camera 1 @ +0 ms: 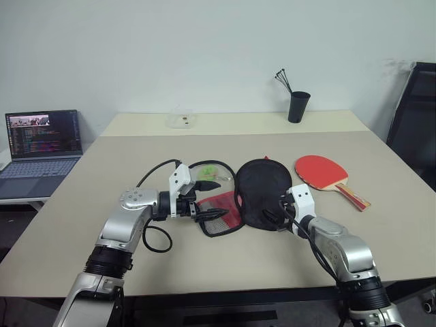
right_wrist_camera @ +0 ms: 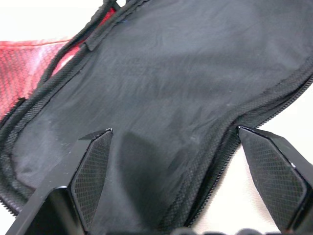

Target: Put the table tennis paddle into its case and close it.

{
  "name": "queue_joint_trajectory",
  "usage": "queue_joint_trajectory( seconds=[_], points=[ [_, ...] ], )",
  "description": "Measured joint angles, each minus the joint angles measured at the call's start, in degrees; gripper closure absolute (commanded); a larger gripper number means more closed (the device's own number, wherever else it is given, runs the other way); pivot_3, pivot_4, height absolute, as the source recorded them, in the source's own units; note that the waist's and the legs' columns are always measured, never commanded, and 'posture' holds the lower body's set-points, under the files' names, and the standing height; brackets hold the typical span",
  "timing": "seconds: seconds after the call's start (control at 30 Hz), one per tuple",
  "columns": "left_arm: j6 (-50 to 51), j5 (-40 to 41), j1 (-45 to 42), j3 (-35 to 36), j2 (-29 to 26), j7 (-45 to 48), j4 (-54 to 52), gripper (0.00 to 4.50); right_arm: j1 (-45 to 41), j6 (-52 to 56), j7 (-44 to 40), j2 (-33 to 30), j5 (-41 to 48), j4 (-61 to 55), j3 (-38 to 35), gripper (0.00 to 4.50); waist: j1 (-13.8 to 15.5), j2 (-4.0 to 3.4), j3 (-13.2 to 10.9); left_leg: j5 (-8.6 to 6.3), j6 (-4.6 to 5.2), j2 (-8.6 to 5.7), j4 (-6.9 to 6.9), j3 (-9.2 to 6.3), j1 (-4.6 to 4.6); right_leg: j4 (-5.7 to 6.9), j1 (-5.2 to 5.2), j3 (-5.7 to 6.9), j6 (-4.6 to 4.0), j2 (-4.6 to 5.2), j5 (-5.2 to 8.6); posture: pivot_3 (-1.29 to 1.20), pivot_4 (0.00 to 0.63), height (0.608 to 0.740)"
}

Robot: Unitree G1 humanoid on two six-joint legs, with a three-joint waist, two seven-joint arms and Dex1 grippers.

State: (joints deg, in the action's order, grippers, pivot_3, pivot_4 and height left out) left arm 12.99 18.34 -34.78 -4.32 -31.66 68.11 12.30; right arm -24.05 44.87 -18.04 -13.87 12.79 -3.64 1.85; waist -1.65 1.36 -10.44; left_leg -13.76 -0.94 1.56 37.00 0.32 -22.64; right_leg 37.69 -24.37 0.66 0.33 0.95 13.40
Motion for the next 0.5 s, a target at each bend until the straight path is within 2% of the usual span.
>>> queue_joint_trajectory(
  seconds=[0.1,0.43,0.47,0.5],
  points=[
    [-0.1,-0.1,0.5,0.0,0.0,0.0,0.0,0.0,0.3,0.7,0.4,1.0,0.2,-0.7,-0.1,0.58,0.0,0.0,0.0,0.0,0.0,0.01,0.0,-0.01,0.01,0.0,0.0,0.01,0.0,-0.01,0.0,0.0,0.15,0.74],
    [-0.8,-0.3,0.5,0.0,0.0,-0.1,0.0,0.0,1.7,3.3,1.3,1.9,0.4,-3.0,-0.7,4.08,-0.2,0.0,0.0,0.0,0.0,0.0,0.0,0.01,0.03,0.01,0.0,-0.01,0.0,-0.02,0.0,0.0,0.15,0.74],
    [-0.8,-0.3,0.5,0.0,0.0,-0.1,0.0,0.0,1.7,3.3,1.3,2.2,0.4,-3.0,-0.6,4.4,-0.2,0.0,0.0,0.0,0.0,0.0,0.0,0.01,0.04,0.02,0.0,-0.01,0.0,-0.03,0.0,0.0,0.15,0.74],
    [-0.9,-0.3,0.5,0.0,0.0,-0.1,0.0,0.0,1.6,3.4,1.4,2.6,0.4,-3.0,-0.6,4.46,-0.2,0.0,0.0,0.0,0.0,0.0,-0.01,0.01,0.04,0.02,0.0,-0.01,0.0,-0.04,0.0,0.0,0.15,0.74]
  ],
)
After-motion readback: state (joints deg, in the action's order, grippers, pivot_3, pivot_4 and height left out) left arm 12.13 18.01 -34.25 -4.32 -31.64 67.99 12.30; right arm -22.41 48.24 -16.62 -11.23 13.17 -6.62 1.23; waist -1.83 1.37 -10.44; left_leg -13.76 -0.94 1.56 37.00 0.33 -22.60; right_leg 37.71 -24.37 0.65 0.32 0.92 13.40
